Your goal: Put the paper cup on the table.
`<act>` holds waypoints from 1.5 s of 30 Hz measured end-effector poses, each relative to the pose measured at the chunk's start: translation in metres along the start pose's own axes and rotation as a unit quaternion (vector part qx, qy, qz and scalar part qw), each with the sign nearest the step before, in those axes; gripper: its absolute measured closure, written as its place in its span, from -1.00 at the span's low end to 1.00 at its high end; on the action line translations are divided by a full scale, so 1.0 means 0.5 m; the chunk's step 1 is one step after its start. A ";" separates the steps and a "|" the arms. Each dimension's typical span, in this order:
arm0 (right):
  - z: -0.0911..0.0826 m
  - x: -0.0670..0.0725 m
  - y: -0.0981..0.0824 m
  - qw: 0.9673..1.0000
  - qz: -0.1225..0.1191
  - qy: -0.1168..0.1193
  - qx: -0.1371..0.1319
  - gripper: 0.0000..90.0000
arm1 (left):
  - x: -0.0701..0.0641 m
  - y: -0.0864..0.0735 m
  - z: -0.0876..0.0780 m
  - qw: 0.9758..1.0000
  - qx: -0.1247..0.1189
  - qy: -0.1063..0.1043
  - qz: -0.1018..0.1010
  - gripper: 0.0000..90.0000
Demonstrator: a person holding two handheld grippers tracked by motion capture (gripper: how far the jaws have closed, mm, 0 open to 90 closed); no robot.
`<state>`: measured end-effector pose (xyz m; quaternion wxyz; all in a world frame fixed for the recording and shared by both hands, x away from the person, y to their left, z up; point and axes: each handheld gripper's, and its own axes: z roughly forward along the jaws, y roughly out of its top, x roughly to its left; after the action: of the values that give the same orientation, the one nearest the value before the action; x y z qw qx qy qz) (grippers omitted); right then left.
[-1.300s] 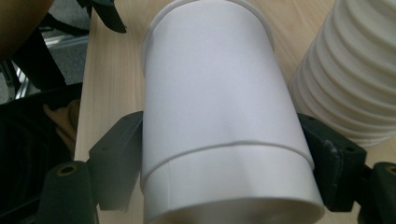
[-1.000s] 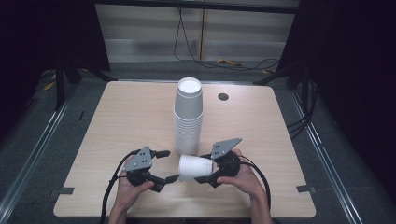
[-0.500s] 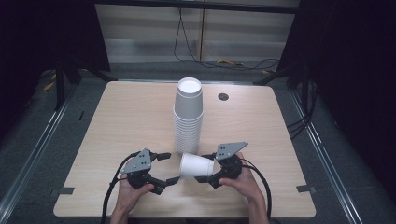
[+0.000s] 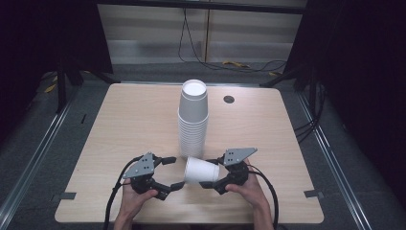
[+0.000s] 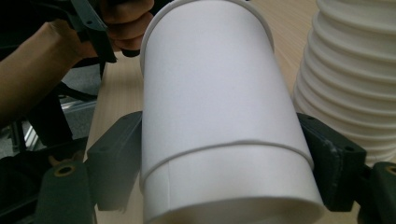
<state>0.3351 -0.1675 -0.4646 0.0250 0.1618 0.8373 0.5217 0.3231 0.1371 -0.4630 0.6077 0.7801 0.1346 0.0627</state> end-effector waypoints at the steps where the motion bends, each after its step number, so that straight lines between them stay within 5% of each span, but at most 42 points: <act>1: 0.001 -0.001 -0.001 1.000 0.001 0.003 -0.008 -0.51 | 0.002 0.001 -0.002 1.000 0.000 0.000 0.002 -0.65; 24: -0.009 0.000 -0.016 0.997 0.007 0.033 -0.076 -0.50 | -0.003 0.004 0.022 1.000 -0.009 -0.027 -0.011 -0.66; 37: 0.002 0.004 -0.014 0.997 -0.003 0.040 -0.070 -0.50 | 0.001 0.002 0.036 1.000 0.001 -0.025 -0.009 -0.67; 45: 0.007 0.006 -0.010 0.997 -0.010 0.047 -0.066 -0.50 | 0.003 0.002 0.046 1.000 0.013 -0.024 -0.001 -0.86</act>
<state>0.3316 -0.1657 -0.4704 0.0015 0.1265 0.8027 0.5828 0.3306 0.1158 -0.4681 0.6005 0.7893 0.1212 0.0416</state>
